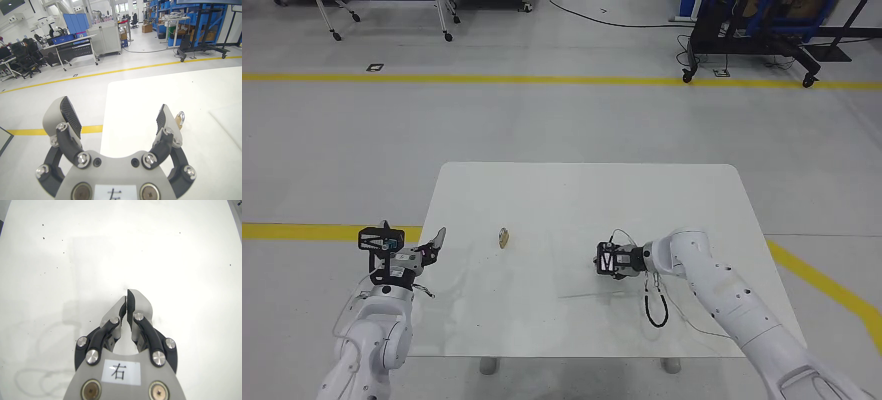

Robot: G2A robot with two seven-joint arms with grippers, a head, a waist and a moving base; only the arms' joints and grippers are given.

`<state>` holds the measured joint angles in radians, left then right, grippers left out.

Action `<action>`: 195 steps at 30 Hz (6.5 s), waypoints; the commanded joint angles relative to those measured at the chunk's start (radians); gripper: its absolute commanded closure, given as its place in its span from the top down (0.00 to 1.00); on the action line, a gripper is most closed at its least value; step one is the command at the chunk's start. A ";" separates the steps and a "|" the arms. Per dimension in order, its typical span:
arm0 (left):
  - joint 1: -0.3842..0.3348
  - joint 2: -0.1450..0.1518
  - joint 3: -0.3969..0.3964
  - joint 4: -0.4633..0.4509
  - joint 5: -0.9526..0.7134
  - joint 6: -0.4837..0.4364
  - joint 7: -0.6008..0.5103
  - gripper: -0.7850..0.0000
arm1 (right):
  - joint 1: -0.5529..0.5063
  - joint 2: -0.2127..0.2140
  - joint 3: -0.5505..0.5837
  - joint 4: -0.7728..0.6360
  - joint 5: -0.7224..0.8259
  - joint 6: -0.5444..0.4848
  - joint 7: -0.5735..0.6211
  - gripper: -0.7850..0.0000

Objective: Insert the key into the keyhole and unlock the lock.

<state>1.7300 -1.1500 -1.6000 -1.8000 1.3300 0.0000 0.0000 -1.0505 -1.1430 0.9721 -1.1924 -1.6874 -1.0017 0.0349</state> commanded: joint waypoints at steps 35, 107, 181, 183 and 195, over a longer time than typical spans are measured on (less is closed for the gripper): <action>-0.140 -0.007 0.163 -0.091 0.129 -0.086 -0.248 1.00 | -0.087 0.063 0.071 -0.126 -0.029 -0.011 -0.076 0.00; -0.676 -0.143 0.782 0.489 0.128 -0.382 -0.451 1.00 | -0.183 0.101 0.154 -0.204 -0.011 0.027 -0.229 0.00; -0.683 -0.035 0.662 0.515 -0.608 -1.012 0.005 1.00 | -0.046 0.147 -0.034 0.009 0.895 -0.011 -0.368 0.00; -0.683 -0.035 0.662 0.515 -0.608 -1.012 0.005 1.00 | -0.046 0.147 -0.034 0.009 0.895 -0.011 -0.368 0.00; -0.690 -0.029 0.735 0.529 -0.909 -1.012 -0.051 1.00 | -0.057 0.142 -0.061 0.003 1.108 -0.011 -0.272 0.00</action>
<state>1.0512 -1.1815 -0.8932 -1.2765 0.5298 -1.0131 -0.0167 -1.1111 -1.0011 0.9201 -1.1930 -0.6509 -1.0121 -0.2740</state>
